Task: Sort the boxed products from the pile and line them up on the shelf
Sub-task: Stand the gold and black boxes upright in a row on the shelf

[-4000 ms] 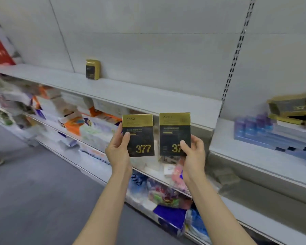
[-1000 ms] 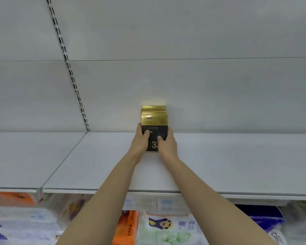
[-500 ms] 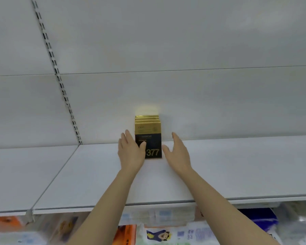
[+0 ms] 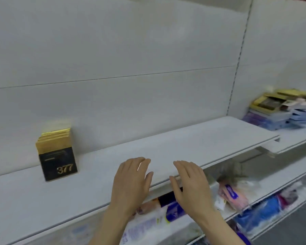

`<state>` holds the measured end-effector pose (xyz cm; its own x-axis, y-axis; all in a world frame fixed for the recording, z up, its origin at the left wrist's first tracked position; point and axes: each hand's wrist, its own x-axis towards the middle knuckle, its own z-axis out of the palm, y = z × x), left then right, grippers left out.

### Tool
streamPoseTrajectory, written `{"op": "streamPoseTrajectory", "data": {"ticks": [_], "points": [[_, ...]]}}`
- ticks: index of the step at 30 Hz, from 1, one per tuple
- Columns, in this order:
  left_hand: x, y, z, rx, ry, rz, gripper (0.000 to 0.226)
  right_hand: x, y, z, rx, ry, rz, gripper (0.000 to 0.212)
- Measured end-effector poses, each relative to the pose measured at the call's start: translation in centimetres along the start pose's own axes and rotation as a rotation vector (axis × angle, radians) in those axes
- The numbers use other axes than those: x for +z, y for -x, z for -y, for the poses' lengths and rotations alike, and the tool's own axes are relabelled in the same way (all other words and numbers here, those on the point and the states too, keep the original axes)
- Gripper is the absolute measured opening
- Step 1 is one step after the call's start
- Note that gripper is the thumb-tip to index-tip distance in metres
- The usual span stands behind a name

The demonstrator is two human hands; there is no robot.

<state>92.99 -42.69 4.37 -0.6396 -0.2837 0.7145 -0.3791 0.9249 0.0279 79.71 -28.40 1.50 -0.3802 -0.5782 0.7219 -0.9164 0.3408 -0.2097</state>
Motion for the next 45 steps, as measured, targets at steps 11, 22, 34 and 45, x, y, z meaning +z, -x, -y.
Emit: {"op": "streamPoseTrajectory", "data": {"ticks": [11,22,34,45], "points": [[8.7,-3.4,-19.1,0.046,0.256,0.126,0.026,-8.9,9.6,-18.0,0.246,0.187,-0.108,0.056],[18.0,-13.6,-35.1,0.259,0.38,0.202,0.03,-15.8,9.9,-33.7,0.481,0.343,-0.097,0.039],[30.3,-31.1,-45.7,0.248,0.378,0.231,0.03,-16.8,1.1,-53.2,0.545,0.403,-0.182,0.034],[38.0,-44.3,-50.9,-0.14,0.515,0.362,0.033,-16.4,-4.3,-66.8,0.471,0.378,-0.194,0.036]]}}
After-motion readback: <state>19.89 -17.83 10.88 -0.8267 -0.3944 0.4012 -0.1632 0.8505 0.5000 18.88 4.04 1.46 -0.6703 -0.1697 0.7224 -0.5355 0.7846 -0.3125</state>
